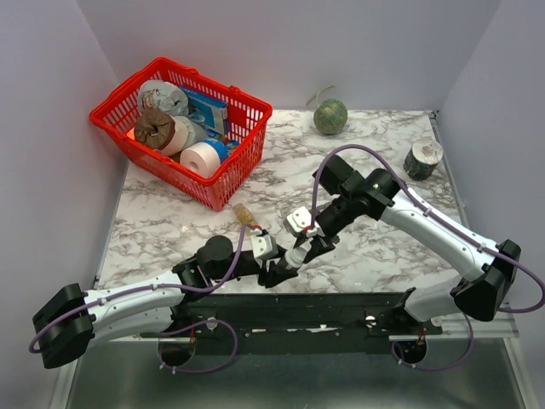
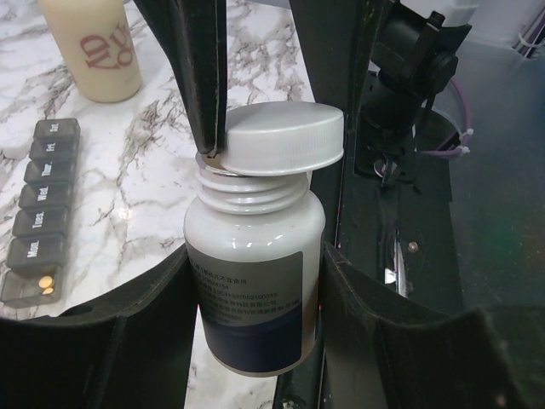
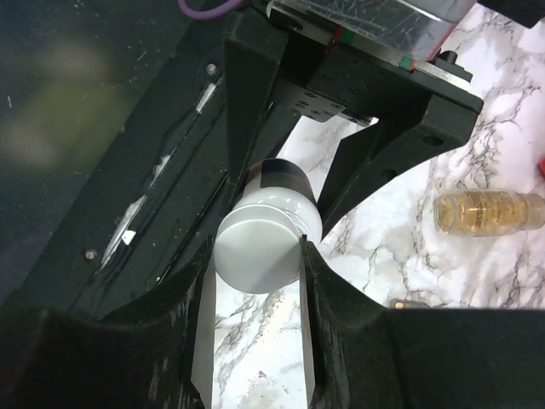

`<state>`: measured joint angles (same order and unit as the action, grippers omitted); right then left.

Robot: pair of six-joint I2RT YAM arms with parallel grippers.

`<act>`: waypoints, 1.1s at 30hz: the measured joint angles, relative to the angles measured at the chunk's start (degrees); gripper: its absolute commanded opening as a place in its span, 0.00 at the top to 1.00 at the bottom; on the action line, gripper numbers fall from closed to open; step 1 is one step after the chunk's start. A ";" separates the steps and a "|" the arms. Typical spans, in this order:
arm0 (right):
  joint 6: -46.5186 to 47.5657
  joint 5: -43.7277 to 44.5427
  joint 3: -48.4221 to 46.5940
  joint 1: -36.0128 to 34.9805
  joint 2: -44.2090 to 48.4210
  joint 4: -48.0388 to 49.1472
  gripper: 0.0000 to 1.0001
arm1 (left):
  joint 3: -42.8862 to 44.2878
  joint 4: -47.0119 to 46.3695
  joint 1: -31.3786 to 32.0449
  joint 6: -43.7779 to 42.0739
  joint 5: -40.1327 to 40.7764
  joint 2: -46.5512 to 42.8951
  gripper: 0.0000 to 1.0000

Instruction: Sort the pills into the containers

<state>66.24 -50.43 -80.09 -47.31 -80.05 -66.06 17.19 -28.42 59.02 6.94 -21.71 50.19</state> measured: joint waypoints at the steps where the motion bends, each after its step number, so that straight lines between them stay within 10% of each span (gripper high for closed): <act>1: -0.17 0.02 0.00 -0.13 -0.26 0.04 0.81 | 0.13 0.37 0.00 0.00 0.02 0.11 1.00; 33: -3.26 3.82 1.55 -1.36 0.66 2.93 0.81 | 0.11 4.79 0.37 0.00 0.26 -3.28 1.00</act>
<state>62.98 -46.61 -78.54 -48.66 -79.40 -63.13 17.30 -23.64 59.40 6.94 -21.45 46.92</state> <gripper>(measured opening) 0.421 0.592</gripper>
